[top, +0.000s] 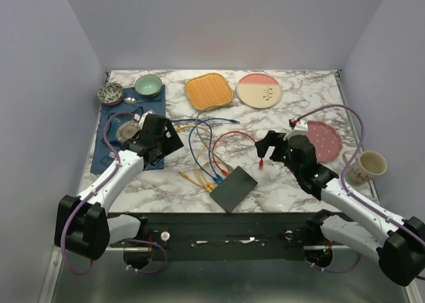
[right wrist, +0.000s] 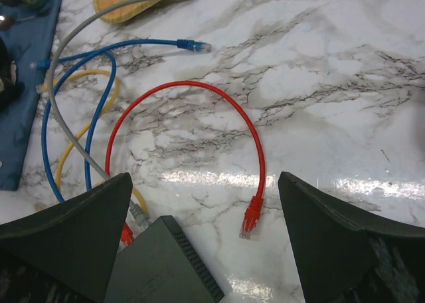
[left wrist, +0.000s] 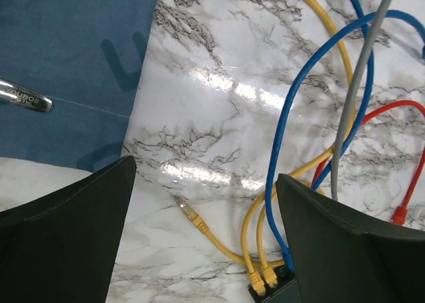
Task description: Pull the plug from the switch port
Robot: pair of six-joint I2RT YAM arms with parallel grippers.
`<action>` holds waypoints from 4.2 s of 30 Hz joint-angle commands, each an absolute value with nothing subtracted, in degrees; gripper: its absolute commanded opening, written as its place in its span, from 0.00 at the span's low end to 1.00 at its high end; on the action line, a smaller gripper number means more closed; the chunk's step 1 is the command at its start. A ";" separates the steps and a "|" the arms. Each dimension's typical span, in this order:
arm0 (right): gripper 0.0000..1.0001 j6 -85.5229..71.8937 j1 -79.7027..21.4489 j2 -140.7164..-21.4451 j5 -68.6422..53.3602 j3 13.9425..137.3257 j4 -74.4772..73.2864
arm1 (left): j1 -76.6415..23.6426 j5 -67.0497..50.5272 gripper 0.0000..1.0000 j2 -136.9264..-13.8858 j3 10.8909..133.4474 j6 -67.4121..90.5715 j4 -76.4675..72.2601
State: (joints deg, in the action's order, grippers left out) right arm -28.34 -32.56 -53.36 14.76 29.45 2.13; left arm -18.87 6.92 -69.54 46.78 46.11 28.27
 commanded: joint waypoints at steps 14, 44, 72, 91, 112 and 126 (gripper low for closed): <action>1.00 -21.80 -34.62 -59.67 3.69 34.96 0.18 | -26.62 11.33 0.97 -66.17 46.75 43.77 25.75; 0.75 -22.06 -61.43 -73.12 8.96 41.57 -12.83 | -39.46 18.90 0.94 -76.64 58.01 43.59 30.41; 0.08 -43.42 -62.75 -67.75 22.85 31.90 -24.17 | -49.30 11.78 0.74 -79.89 44.47 45.18 21.88; 0.08 -39.20 -46.59 -77.51 13.10 37.35 -14.07 | -56.69 -4.92 0.63 -91.05 48.07 36.66 13.36; 0.20 -31.83 -34.10 -77.53 10.64 52.21 -15.91 | -58.54 11.41 0.66 -98.27 71.63 32.52 25.30; 0.37 -29.01 -40.51 -66.26 -4.22 38.76 -13.80 | -49.14 19.52 0.78 -91.82 73.73 31.47 32.61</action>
